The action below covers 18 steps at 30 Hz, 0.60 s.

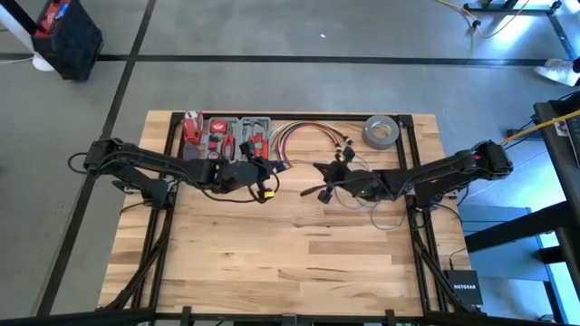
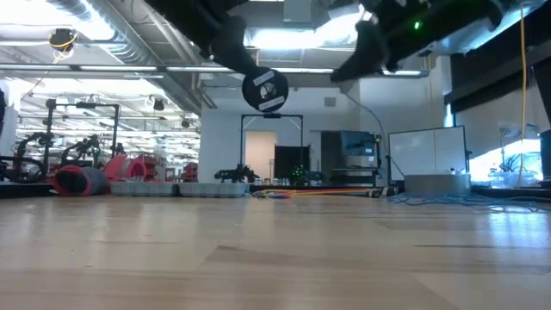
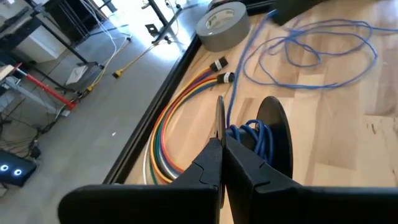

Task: Coil cords
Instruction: Coil the blue wire onto the black spool

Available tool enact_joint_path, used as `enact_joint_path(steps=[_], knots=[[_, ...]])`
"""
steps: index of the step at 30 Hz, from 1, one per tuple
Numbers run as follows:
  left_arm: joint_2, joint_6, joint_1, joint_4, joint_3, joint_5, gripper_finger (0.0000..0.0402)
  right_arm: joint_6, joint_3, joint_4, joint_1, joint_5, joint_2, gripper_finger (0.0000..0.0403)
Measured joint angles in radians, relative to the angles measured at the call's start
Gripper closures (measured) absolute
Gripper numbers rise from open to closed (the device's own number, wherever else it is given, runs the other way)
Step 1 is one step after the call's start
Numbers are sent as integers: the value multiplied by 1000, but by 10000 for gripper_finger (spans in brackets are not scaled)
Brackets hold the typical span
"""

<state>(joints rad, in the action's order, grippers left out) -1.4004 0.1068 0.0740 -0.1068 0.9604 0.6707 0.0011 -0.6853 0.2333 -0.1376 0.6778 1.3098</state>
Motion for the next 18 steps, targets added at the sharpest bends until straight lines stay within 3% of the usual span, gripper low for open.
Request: enact_joint_path(steps=[9, 18], knots=[[-73, 24, -19, 169, 0, -2, 402, -5, 0, 190, -33, -165, 26, 402], [-113, 32, -22, 293, 0, -6, 401, -23, -1, 400, -32, -182, 175, 402]])
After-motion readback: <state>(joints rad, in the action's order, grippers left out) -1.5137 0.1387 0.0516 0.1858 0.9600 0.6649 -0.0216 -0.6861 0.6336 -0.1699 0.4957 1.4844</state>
